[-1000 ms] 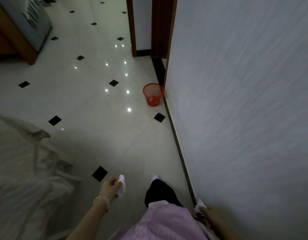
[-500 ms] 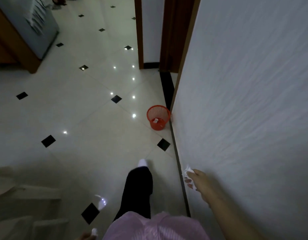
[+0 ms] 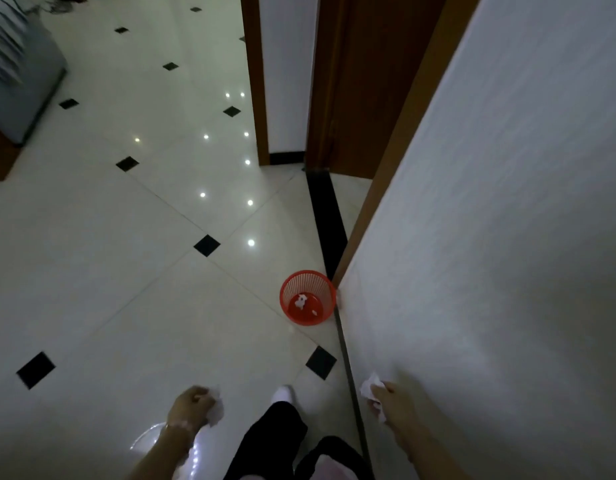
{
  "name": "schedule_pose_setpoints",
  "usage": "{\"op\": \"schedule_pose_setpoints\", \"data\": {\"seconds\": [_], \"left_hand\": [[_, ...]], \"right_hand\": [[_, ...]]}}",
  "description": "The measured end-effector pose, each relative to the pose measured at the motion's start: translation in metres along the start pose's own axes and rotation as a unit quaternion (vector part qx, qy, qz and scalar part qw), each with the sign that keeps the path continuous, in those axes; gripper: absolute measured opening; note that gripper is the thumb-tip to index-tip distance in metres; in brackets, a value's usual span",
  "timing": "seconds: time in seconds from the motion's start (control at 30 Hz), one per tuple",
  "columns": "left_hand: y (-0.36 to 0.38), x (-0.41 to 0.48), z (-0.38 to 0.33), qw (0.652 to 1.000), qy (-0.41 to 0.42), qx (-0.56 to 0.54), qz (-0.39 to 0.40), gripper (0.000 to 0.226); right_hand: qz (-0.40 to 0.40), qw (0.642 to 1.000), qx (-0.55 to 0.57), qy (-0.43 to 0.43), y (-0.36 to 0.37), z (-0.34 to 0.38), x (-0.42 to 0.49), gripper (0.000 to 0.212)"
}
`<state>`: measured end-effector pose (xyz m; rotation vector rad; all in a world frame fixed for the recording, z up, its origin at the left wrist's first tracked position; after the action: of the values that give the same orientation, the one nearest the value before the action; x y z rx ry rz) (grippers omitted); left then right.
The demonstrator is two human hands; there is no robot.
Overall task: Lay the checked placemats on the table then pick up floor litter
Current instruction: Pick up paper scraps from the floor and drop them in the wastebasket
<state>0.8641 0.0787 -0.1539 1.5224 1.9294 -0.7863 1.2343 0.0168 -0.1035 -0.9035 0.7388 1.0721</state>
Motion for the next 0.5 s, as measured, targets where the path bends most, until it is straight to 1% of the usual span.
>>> {"op": "schedule_pose_setpoints", "data": {"seconds": [0.03, 0.07, 0.13, 0.17, 0.23, 0.33, 0.43, 0.5], "left_hand": [[0.018, -0.006, -0.028, 1.000, -0.002, -0.016, 0.012, 0.023], [0.040, 0.005, -0.048, 0.999, -0.013, 0.008, 0.032, 0.023], [0.073, 0.033, -0.079, 0.999, -0.013, 0.037, 0.031, 0.016], [0.088, 0.045, -0.089, 0.999, -0.018, 0.029, 0.027, 0.011], [0.118, 0.074, -0.089, 0.999, -0.038, 0.013, 0.027, 0.009], [0.165, 0.107, -0.091, 0.996, -0.088, -0.014, 0.025, 0.017], [0.203, 0.138, -0.089, 0.993, -0.113, -0.024, 0.029, 0.030], [0.223, 0.156, -0.091, 0.992, -0.120, -0.029, 0.022, 0.027]], "right_hand": [[0.001, 1.000, 0.010, 0.005, 0.007, 0.017, 0.012, 0.023], [0.002, 1.000, 0.021, 0.013, 0.013, 0.035, 0.023, 0.023], [0.004, 0.998, 0.049, 0.029, 0.025, 0.067, 0.047, 0.022], [0.011, 0.997, 0.059, 0.038, 0.033, 0.082, 0.057, 0.021], [0.029, 0.995, 0.073, 0.053, 0.045, 0.107, 0.085, 0.017], [0.045, 0.989, 0.114, 0.079, 0.060, 0.132, 0.129, 0.016], [0.052, 0.974, 0.189, 0.109, 0.070, 0.150, 0.169, 0.022], [0.064, 0.964, 0.226, 0.123, 0.077, 0.161, 0.193, 0.030]]}}
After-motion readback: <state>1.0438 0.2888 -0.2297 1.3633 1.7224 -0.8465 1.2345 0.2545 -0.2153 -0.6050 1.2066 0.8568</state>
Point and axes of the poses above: each hand's wrist, its own x-axis towards the middle knuckle, its own y-axis out of the palm, z = x × y, the point moved 6 cm from there along x, towards the middle knuckle, and after that the axes turned 4 degrees about y, right-handed, at the moved point
